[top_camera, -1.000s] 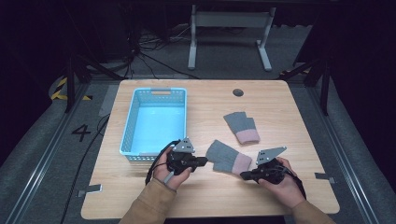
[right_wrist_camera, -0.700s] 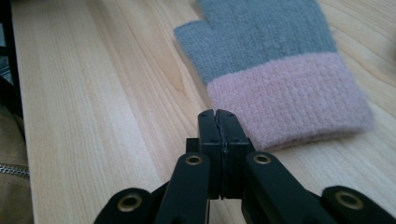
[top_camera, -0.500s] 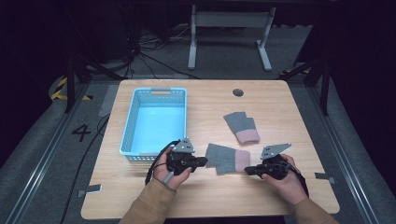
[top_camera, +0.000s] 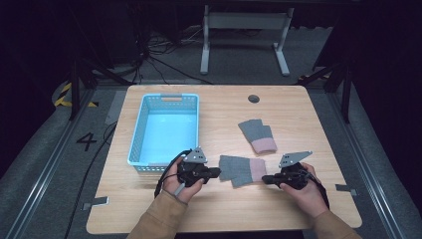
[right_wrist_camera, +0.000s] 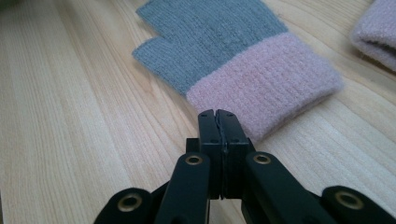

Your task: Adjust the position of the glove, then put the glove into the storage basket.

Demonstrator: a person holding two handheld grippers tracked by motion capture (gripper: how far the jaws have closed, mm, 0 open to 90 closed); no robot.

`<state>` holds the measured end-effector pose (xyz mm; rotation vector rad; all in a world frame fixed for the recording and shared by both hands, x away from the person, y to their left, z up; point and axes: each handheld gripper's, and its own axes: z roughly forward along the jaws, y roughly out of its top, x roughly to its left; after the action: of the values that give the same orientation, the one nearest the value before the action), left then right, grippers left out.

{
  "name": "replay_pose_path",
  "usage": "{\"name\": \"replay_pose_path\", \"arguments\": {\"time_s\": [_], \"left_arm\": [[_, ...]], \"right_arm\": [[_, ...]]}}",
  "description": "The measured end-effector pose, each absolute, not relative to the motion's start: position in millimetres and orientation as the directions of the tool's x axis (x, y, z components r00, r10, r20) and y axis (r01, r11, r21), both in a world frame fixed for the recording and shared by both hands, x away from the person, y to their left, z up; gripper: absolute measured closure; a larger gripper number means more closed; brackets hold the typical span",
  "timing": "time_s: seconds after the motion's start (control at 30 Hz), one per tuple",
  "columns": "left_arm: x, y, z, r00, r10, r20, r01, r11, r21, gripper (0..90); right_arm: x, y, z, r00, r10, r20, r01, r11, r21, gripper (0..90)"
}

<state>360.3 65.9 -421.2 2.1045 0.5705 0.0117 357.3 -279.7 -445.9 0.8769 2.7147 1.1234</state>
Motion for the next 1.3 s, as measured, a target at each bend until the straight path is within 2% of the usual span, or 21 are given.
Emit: {"name": "replay_pose_path", "arguments": {"time_s": [0.33,0.4,0.43,0.57,0.8,0.9,1.07,1.1,1.3], "left_arm": [[360,67,-420,0.888,0.417,-0.195,0.387,-0.445,0.808,83.9],[359,68,-419,0.881,0.431,-0.195,0.39,-0.428,0.815,83.8],[359,68,-419,0.877,0.441,-0.189,0.388,-0.422,0.819,83.5],[356,71,-419,0.857,0.486,-0.171,0.383,-0.38,0.842,81.0],[351,71,-421,0.844,0.507,-0.177,0.379,-0.329,0.865,75.9],[349,72,-424,0.836,0.522,-0.171,0.371,-0.307,0.876,74.9],[348,71,-428,0.832,0.53,-0.164,0.36,-0.292,0.886,72.7],[348,70,-430,0.832,0.532,-0.158,0.355,-0.292,0.888,72.3],[347,71,-431,0.832,0.527,-0.171,0.367,-0.294,0.882,73.0]], "right_arm": [[354,-286,-437,-0.827,0.547,0.132,0.466,0.534,0.706,89.9],[354,-288,-435,-0.817,0.565,0.118,0.463,0.519,0.719,88.5],[355,-291,-434,-0.808,0.577,0.117,0.466,0.506,0.726,85.0],[356,-296,-427,-0.791,0.602,0.111,0.466,0.474,0.747,83.0],[363,-299,-415,-0.772,0.625,0.12,0.465,0.427,0.776,75.9],[375,-302,-409,-0.747,0.654,0.119,0.475,0.4,0.784,68.3],[393,-305,-403,-0.702,0.703,0.112,0.488,0.361,0.794,63.1],[402,-307,-400,-0.67,0.73,0.134,0.517,0.33,0.79,61.3],[423,-310,-400,-0.628,0.77,0.11,0.518,0.308,0.798,58.9]]}}
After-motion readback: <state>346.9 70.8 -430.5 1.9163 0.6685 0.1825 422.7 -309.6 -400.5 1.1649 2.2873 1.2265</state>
